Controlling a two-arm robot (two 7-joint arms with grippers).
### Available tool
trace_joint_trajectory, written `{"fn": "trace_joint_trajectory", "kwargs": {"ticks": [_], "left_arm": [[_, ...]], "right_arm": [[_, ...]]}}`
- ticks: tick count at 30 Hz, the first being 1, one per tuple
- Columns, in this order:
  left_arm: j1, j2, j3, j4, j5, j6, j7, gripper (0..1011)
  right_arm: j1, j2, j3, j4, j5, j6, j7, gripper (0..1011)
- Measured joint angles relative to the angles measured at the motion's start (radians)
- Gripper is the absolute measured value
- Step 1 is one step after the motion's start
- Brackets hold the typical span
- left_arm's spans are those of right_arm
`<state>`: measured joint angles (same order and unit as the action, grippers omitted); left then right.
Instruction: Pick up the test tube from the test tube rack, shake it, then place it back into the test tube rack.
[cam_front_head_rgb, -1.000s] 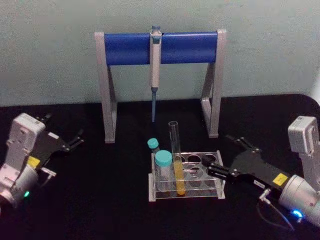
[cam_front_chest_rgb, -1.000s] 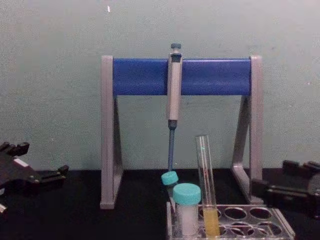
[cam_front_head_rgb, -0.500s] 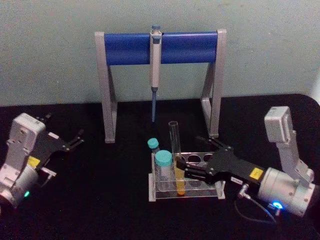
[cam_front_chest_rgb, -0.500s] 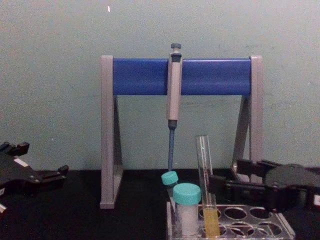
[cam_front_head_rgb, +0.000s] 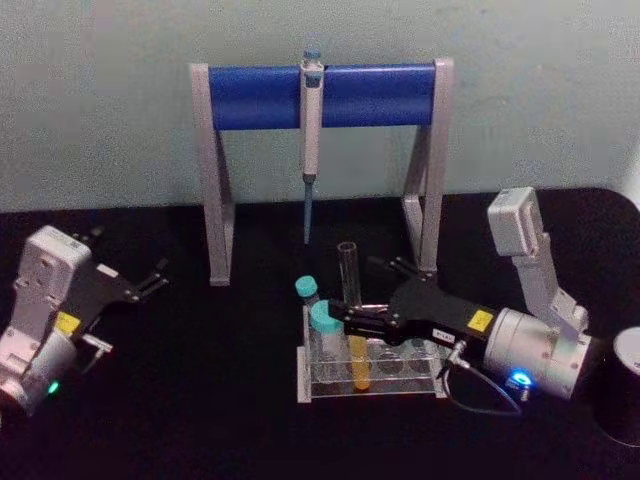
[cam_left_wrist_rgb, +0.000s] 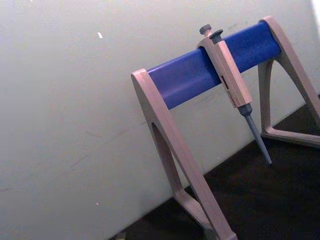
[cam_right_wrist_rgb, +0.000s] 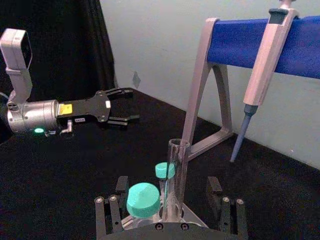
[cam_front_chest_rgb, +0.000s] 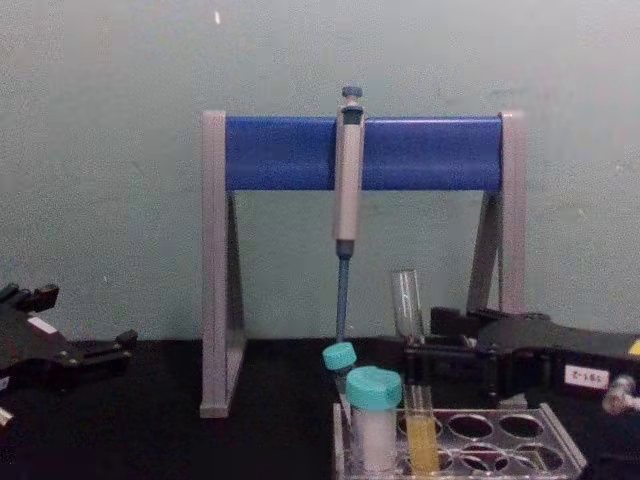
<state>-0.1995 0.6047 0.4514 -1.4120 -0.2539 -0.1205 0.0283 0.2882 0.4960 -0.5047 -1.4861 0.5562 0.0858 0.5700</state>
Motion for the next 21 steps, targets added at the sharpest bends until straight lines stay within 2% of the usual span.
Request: {"fn": "trace_joint_trajectory", "kwargs": {"ticks": [21], "left_arm": [[0.0,0.0,0.0,0.0,0.0,0.0,0.0,1001]], "right_arm": [[0.042,-0.024,-0.026,0.058,-0.016,0.0,0.005,1000]]}}
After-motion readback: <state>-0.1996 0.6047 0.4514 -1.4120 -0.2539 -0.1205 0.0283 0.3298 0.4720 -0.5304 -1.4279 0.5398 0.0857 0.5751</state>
